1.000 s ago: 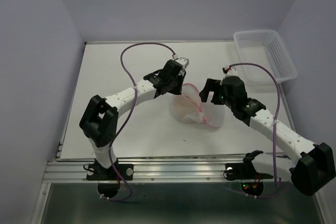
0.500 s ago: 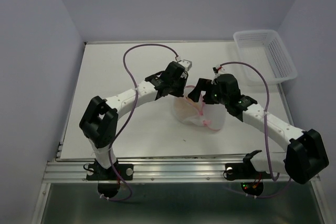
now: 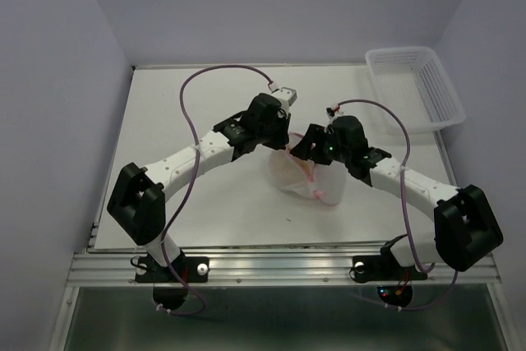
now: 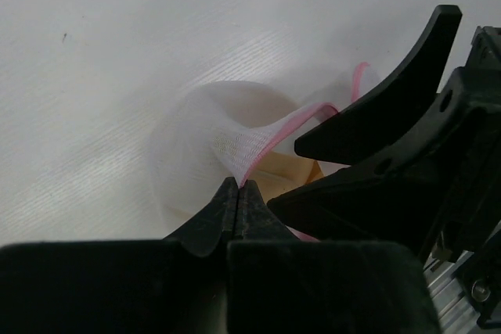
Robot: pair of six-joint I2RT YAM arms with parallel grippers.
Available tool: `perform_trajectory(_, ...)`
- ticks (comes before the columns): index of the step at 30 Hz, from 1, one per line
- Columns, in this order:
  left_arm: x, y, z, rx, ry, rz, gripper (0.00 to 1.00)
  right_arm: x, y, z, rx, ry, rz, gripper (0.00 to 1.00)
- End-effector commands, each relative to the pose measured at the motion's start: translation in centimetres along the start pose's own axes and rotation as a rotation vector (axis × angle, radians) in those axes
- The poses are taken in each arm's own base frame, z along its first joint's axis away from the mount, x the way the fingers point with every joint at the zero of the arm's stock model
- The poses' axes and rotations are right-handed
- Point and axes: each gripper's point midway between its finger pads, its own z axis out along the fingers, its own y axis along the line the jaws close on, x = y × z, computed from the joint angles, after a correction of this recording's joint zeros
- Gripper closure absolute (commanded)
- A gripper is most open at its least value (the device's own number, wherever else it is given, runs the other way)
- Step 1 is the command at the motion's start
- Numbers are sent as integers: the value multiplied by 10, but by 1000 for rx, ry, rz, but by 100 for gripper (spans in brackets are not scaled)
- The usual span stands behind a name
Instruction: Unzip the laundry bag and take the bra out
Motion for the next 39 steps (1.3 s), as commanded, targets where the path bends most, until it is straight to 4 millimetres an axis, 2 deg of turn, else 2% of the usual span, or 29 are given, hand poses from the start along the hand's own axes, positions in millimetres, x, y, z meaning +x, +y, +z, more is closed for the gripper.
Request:
perform_trajectory(1,-16,-14,-16,51,-67,-5,100,8,-2,5,-11,11,31,30)
perform_trajectory(8,-18,-26,-23,97,-78,-7,100,23,-22,9,77,68,2,13)
perform_trajectory(11,-17,-29,-22,107,-71,-10,100,33,-27,13,117,90,-35,9)
perform_trajectory(13,-18,-33,-24,128,-71,-11,100,42,-44,17,215,104,-55,7)
perform_trajectory(16,-20,-43,-30,165,-84,2,100,51,-50,26,236,135,-51,7)
perform_trajectory(18,-21,-46,-31,177,-90,2,100,54,-46,34,219,148,-59,12)
perform_trajectory(22,-19,-45,-30,173,-91,-8,100,61,-36,43,194,171,-97,30)
perform_trajectory(24,-16,-44,-28,169,-82,-21,100,60,-39,45,208,167,-94,52)
perform_trajectory(26,-14,-41,-29,152,-85,-27,100,60,-40,46,215,165,-96,66)
perform_trajectory(29,-10,-33,-27,113,-83,-39,100,49,-33,41,204,132,-110,74)
perform_trajectory(32,-8,-26,-23,71,-78,-54,100,38,-25,34,187,93,-132,89)
perform_trajectory(34,-4,-16,-19,19,-74,-67,100,27,-13,23,149,55,-157,99)
perform_trajectory(36,-1,-9,-17,-19,-65,-80,100,20,-3,15,115,29,-182,99)
perform_trajectory(38,2,2,-11,-75,-61,-89,100,6,16,-1,52,-13,-235,99)
perform_trajectory(39,5,7,-7,-100,-55,-96,100,1,32,-12,-18,-29,-281,99)
